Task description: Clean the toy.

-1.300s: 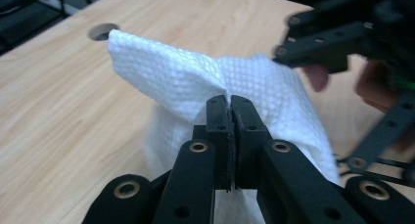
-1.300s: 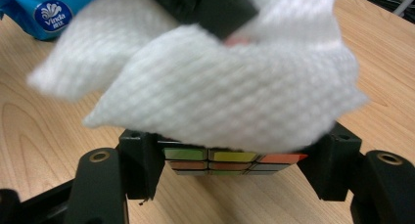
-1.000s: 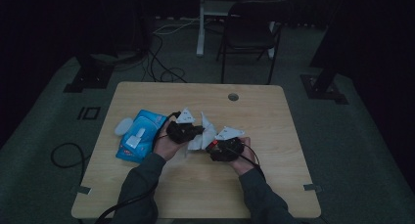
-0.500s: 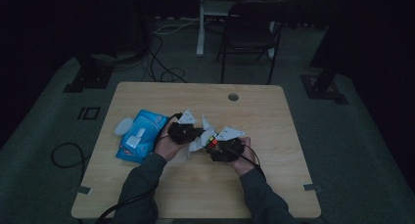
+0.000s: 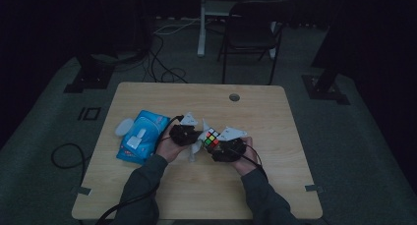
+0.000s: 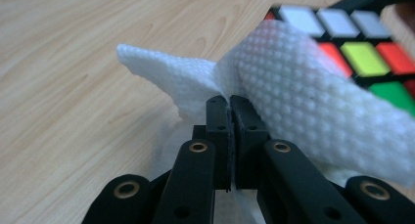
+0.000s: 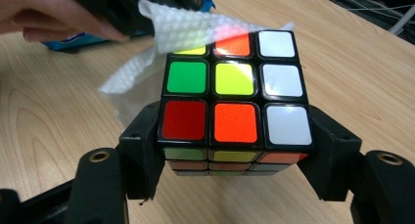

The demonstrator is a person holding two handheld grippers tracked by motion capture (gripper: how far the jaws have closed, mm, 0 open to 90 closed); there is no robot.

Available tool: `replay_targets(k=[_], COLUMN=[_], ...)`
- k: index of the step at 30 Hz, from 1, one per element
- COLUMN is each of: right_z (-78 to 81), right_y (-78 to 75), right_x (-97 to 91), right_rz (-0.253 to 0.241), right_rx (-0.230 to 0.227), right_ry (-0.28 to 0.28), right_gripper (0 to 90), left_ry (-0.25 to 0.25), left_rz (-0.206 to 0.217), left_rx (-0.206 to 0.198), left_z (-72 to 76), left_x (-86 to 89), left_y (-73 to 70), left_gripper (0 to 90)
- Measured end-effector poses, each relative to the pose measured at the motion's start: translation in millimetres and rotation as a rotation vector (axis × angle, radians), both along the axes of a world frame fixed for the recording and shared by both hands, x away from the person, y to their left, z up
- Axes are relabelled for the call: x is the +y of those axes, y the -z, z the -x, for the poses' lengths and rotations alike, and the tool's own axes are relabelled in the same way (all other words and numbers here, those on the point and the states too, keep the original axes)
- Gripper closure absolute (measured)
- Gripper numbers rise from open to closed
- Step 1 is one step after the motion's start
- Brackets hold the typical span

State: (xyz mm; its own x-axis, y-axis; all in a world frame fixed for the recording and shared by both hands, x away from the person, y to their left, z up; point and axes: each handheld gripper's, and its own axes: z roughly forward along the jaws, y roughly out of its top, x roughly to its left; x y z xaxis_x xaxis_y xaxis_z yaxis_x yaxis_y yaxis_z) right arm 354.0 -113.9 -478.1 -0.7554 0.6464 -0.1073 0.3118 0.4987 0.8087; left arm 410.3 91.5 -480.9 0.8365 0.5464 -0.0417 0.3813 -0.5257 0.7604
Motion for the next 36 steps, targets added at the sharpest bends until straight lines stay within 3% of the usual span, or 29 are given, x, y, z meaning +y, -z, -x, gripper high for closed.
replay_targets(k=[5,24,31,36], right_z=[-0.7,1.5,2.0,2.4], right_y=[-0.6,5.0,4.5,4.1], right_x=[-0.6,4.6,5.8,4.7], right_rz=[-0.003,0.013,0.011,0.006], right_rx=[0.004,0.013,0.011,0.012], right_ry=[-0.002,-0.022,-0.026,-0.024], right_gripper=[34.2,34.2,34.2,34.2], left_ry=[0.001,0.000,-0.008,-0.007], left_rz=[-0.005,0.085,0.115,0.109], left_rx=[0.000,-0.042,-0.040,-0.025], left_z=[-0.1,5.2,4.1,2.2], left_x=[-0.4,0.5,0.8,0.8], left_y=[0.1,-22.5,-22.5,-17.3], left_gripper=[88.2,88.1,88.1,88.1])
